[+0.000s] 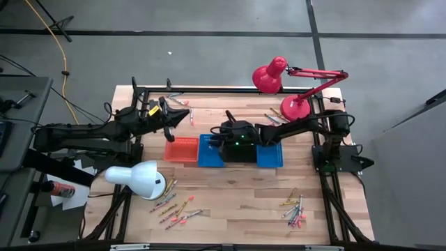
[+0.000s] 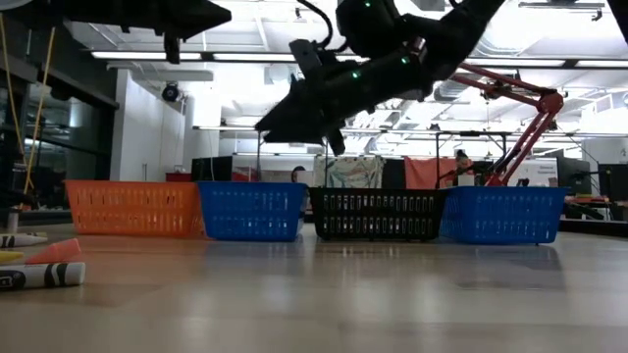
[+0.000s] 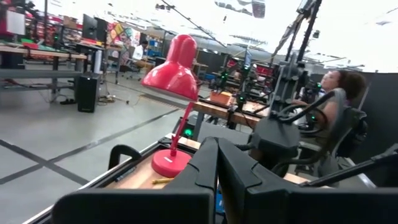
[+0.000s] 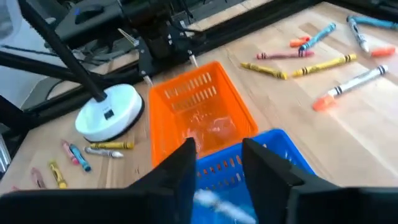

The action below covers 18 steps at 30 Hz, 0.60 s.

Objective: Sort crayons
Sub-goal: Put the white crayon into the left blue bin

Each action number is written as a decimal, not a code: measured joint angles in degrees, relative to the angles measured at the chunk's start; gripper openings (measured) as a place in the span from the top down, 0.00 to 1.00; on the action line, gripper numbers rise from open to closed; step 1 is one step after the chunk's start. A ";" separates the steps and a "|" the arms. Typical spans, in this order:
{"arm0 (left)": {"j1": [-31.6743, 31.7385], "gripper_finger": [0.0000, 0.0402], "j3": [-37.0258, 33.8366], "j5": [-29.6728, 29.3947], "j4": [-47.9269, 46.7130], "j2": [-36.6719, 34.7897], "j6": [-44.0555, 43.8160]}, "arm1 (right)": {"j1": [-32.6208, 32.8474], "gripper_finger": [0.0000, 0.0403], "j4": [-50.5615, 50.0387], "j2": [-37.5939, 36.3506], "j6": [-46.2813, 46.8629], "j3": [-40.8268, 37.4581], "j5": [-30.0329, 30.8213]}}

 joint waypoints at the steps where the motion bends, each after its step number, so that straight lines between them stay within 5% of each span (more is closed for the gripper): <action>1: 0.02 1.00 0.00 -0.47 0.00 0.00 0.00 | 0.00 0.66 -1.23 0.00 -0.83 0.82 -0.28; 8: 0.03 1.00 -0.02 -1.04 -0.20 0.00 0.00 | -1.45 0.55 -16.82 -7.93 -9.00 5.03 -5.18; 14: 0.90 0.98 0.24 -8.95 -1.67 0.55 -6.30 | -2.61 0.55 -40.84 -20.62 -15.61 4.83 2.36; 18: 6.43 0.91 7.30 -10.65 -17.61 3.66 -10.59 | -2.74 0.55 -44.36 -28.24 -13.70 0.83 6.99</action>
